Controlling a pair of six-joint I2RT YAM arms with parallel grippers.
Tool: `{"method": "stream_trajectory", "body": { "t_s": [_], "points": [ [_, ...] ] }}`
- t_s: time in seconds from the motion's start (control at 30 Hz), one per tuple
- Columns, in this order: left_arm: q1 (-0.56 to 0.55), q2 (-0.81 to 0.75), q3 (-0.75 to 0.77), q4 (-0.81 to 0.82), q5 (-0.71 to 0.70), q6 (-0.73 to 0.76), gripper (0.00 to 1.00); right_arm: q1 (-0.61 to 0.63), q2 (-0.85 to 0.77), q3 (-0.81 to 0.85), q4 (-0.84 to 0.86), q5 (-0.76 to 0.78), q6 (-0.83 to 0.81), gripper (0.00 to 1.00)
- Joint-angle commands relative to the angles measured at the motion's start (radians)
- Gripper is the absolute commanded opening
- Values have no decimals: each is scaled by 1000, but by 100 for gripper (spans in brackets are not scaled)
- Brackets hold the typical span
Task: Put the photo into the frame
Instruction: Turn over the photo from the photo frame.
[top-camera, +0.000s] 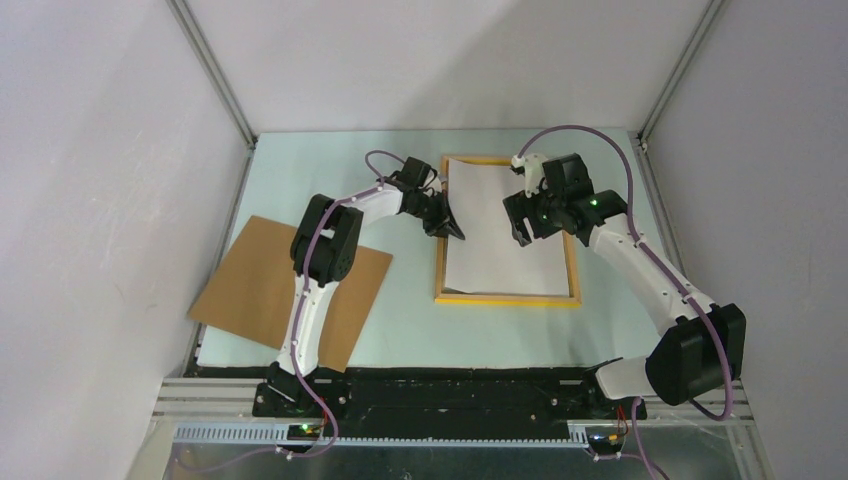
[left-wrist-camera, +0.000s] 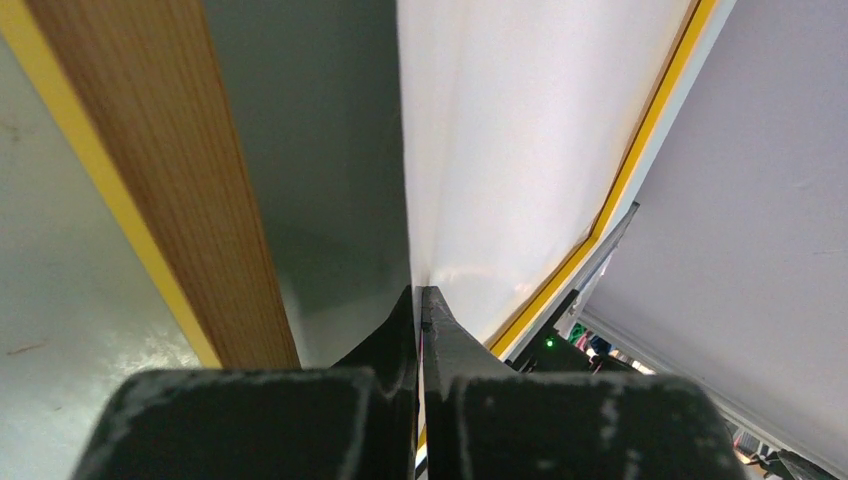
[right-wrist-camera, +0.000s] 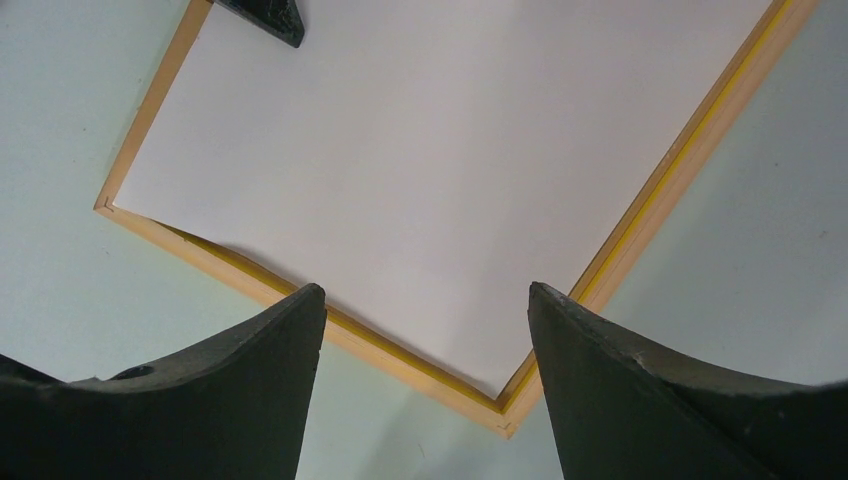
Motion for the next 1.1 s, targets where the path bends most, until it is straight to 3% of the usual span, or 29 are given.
{"method": "stream_trajectory", "body": {
  "t_s": [0.0, 0.57, 0.9, 1.07],
  "points": [
    [-11, -27, 32, 22, -13, -20, 0, -4, -23, 0, 20, -10, 14, 78],
    [-19, -41, 11, 21, -52, -27, 5, -23, -55, -15, 24, -15, 14, 78],
    [-19, -70, -13, 22, -86, -18, 25, -24, -57, -15, 26, -17, 15, 79],
    [-19, -86, -22, 21, -99, -12, 29, -24, -58, -15, 26, -19, 15, 79]
  ]
}}
